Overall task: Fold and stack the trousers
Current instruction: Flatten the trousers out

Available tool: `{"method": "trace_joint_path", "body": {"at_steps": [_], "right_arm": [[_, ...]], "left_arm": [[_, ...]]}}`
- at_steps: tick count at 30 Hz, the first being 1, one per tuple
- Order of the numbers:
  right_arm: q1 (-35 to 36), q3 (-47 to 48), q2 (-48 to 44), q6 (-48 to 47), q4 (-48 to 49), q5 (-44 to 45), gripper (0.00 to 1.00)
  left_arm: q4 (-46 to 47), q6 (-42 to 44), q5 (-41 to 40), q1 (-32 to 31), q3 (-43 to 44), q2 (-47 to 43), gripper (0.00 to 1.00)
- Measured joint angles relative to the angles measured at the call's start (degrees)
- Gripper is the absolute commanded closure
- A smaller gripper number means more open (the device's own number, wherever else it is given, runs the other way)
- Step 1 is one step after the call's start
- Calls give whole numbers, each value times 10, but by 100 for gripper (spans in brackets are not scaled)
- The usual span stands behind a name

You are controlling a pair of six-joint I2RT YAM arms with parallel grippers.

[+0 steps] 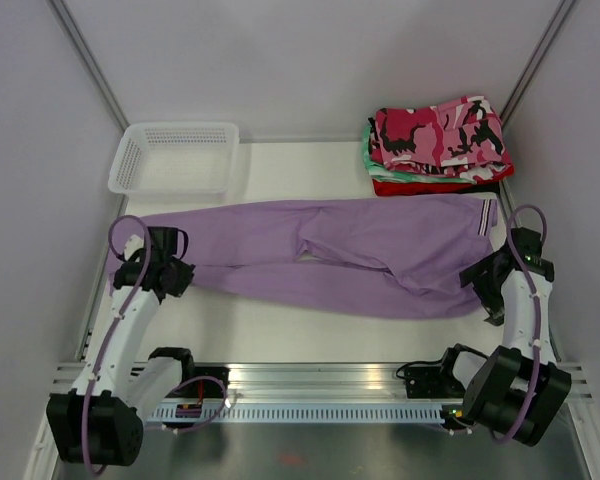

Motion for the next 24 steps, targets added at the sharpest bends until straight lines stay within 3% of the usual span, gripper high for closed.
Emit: {"method": "trace_joint_path", "body": {"at_steps": [3, 8, 15, 18, 19, 24], "right_arm": [[-1, 8, 18, 7, 3, 25, 8], [-7, 1, 37, 17, 18, 47, 35], [-10, -1, 47, 33, 18, 72, 32], [-15, -17, 70, 57, 39, 46, 25], [-16, -24, 76, 63, 49, 35, 15], [-17, -48, 106, 80, 107, 15, 13]], "left_arm": [[-37, 2, -13, -7, 41, -43, 98], [-93, 2, -29, -7, 29, -96, 98], [-105, 3, -24, -10, -6, -97, 98], [-97, 3, -24, -15, -10, -83, 98], [-93, 3, -24, -17, -11, -76, 98], [-79, 3, -28, -19, -11, -65, 98]]}}
